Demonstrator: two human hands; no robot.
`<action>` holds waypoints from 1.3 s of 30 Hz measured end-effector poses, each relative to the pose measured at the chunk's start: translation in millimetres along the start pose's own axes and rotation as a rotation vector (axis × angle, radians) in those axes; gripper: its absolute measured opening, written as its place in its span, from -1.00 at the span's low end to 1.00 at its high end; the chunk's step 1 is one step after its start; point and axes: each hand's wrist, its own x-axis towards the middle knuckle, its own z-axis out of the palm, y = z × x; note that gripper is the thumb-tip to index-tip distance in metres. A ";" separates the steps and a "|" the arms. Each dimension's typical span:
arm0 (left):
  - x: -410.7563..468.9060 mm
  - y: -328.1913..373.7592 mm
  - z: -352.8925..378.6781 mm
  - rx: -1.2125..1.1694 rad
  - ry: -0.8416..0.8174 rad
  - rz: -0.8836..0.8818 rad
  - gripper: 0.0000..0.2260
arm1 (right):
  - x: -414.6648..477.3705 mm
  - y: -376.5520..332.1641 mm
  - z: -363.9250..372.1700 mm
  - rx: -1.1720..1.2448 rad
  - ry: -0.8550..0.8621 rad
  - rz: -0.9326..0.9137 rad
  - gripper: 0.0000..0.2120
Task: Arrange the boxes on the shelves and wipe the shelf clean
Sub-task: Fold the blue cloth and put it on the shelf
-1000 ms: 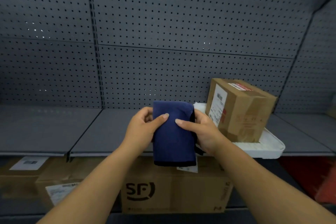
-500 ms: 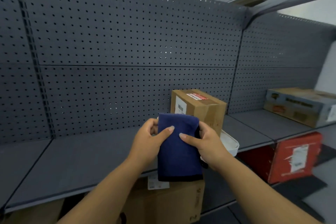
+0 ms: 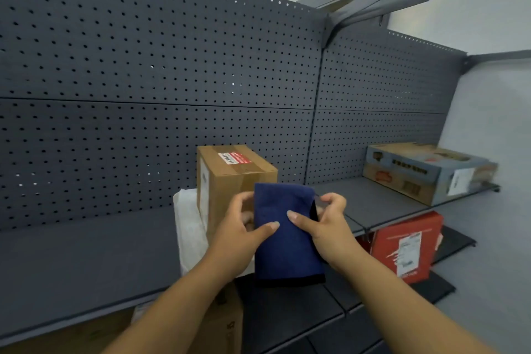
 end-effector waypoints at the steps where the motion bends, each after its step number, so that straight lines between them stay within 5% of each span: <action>1: 5.2 -2.3 12.6 0.010 0.020 0.007 -0.59 | 5.4 3.7 -13.1 -0.017 -0.004 -0.023 -0.51; 12: 59.0 -35.1 109.2 0.214 0.042 0.041 -0.71 | 62.8 43.4 -113.9 -0.255 -0.040 -0.299 -0.76; 29: 189.4 -72.8 145.5 0.284 0.023 -0.098 -0.70 | 186.5 78.4 -164.1 -0.045 -0.213 0.006 -0.56; 39: 243.3 -93.3 131.5 0.470 0.081 -0.319 -0.53 | 253.6 104.5 -143.2 -0.162 -0.406 0.106 -0.41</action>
